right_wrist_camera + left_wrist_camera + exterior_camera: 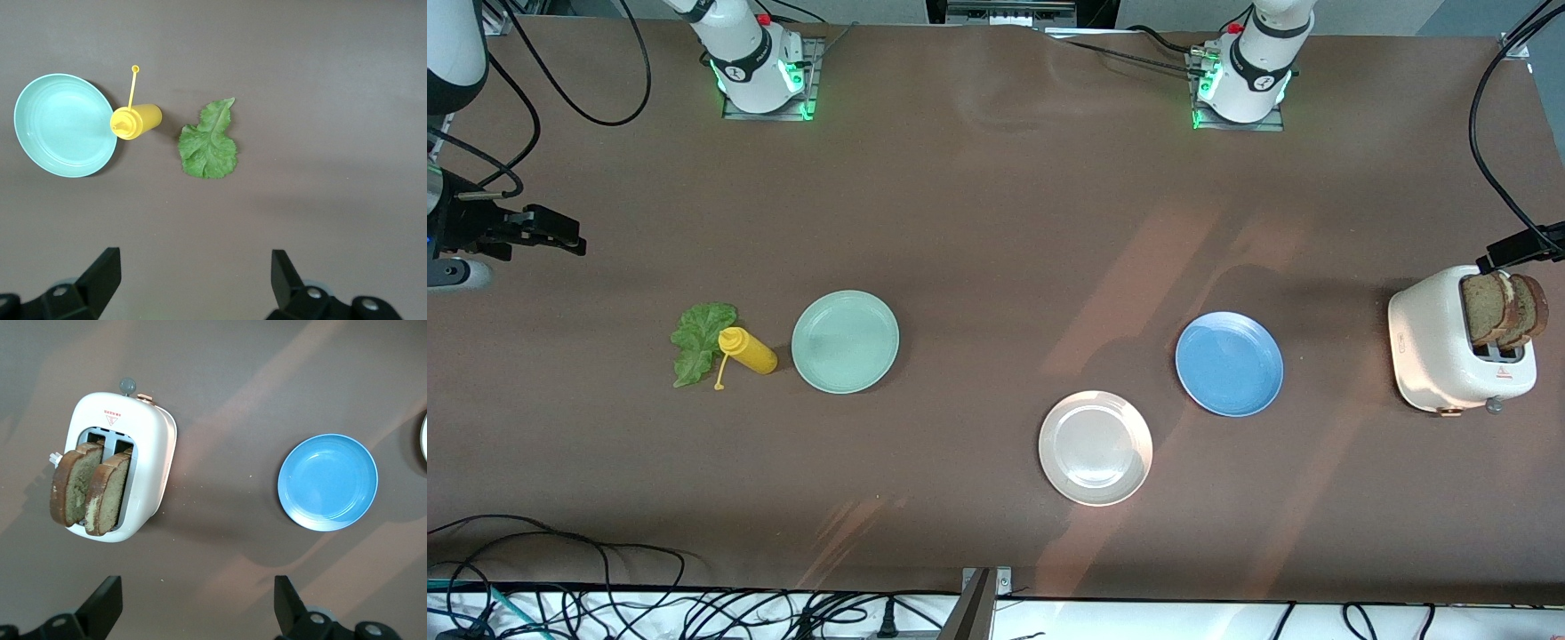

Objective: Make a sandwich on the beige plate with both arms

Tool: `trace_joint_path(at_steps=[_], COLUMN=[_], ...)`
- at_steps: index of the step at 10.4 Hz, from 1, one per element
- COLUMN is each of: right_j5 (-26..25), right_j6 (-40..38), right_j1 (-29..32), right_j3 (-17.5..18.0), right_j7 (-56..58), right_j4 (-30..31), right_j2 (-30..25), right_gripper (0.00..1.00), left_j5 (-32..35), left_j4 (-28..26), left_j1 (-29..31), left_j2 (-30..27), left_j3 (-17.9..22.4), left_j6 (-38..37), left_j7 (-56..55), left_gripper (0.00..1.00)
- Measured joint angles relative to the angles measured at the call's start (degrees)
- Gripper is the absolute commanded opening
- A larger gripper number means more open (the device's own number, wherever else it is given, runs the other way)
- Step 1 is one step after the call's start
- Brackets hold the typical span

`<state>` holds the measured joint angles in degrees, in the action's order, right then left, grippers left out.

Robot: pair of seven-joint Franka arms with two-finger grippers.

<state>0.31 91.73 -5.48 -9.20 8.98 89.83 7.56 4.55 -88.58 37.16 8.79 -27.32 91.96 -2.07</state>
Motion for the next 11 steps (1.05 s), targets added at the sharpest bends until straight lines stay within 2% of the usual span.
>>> trace_joint_path(at_steps=[3, 11], right_j5=[0.0, 0.0], right_j6=[0.0, 0.0], right_j1=[0.0, 0.1], right_j3=[0.0, -0.1], right_j7=[0.0, 0.0], right_j4=[0.0, 0.0], right_j2=[0.0, 0.0], right_gripper=[1.0, 1.0], left_j5=[-2.2, -2.3], left_j4=[0.0, 0.0], left_j1=[-0.1, -0.1], left_j2=[-0.1, -0.1], left_j3=[-0.5, -1.7], left_j6=[0.0, 0.0], left_j7=[0.0, -0.9], left_gripper=[1.0, 1.0])
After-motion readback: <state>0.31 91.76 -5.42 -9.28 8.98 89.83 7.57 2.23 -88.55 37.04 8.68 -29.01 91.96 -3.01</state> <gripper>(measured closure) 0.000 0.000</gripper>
